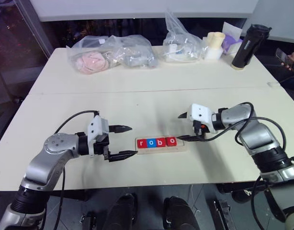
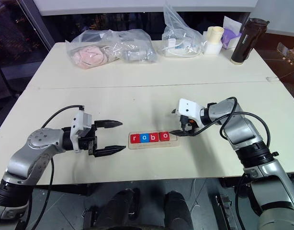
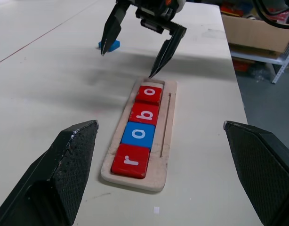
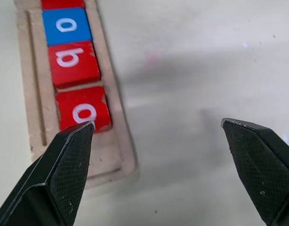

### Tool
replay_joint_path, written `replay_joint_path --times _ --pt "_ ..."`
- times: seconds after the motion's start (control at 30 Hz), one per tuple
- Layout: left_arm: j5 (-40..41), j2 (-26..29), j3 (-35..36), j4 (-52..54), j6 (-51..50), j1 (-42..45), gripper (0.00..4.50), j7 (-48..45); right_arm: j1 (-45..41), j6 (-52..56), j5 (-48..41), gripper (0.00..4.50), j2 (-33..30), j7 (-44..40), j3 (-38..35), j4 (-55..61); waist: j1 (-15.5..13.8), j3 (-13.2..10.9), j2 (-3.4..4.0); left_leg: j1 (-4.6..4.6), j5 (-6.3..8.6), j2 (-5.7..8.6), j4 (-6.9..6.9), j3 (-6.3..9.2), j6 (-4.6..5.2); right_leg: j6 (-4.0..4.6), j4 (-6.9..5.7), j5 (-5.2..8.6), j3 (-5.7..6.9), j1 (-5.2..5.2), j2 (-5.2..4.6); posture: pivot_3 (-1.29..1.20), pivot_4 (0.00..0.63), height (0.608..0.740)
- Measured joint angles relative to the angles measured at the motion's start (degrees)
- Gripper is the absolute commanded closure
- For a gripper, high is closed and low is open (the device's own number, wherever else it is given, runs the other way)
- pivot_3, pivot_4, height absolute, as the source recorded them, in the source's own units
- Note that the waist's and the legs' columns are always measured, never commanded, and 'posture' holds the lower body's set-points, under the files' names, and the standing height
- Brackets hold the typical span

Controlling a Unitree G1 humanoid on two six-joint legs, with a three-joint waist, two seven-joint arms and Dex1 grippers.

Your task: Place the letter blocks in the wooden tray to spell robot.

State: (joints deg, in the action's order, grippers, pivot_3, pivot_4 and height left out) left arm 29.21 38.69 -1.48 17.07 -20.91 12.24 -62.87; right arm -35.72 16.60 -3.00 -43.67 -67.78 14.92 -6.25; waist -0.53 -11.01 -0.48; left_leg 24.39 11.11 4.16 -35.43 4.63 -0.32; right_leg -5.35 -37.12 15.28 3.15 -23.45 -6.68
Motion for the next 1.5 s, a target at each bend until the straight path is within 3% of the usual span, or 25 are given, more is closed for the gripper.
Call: replay_joint_path --times 0.97,1.27,1.37,1.5 --pt "-0.12 -0.42 -0.01 -0.13 0.00 0.38 0.00 0.01 2.24 -2.72 3.41 0.05 3.26 0.91 2.19 -0.19 -0.06 0.00 0.00 0.00 0.00 0.00 -0.09 0.00 0.00 0.00 -0.03 0.00 0.00 0.02 0.01 0.00 0.150 0.725" --pt "-0.44 -0.51 -0.01 -0.13 0.00 0.38 0.00 0.09 2.23 -3.69 3.99 0.05 0.15 0.88 0.89 -0.13 -0.14 0.00 0.00 0.01 0.00 0.01 -0.14 0.00 0.00 0.00 -0.03 0.00 0.00 0.04 0.01 0.00 0.150 0.725" --pt "-0.45 -0.55 -0.01 -0.13 0.00 0.38 0.00 0.16 1.44 -1.42 3.37 0.05 0.08 3.22 -2.56 -0.24 -0.10 0.00 0.00 0.01 0.00 0.00 -0.16 0.00 0.00 0.02 -0.03 -0.01 0.00 0.04 0.01 0.00 0.150 0.725" --pt "-0.50 -1.07 -0.23 -0.14 0.02 0.58 0.00 0.38 -1.02 6.82 2.84 0.05 3.66 14.26 -9.40 -1.58 -0.06 0.01 0.00 0.01 0.00 -0.03 -0.16 0.01 0.00 0.06 -0.08 -0.03 -0.03 0.02 0.03 0.00 0.150 0.725"
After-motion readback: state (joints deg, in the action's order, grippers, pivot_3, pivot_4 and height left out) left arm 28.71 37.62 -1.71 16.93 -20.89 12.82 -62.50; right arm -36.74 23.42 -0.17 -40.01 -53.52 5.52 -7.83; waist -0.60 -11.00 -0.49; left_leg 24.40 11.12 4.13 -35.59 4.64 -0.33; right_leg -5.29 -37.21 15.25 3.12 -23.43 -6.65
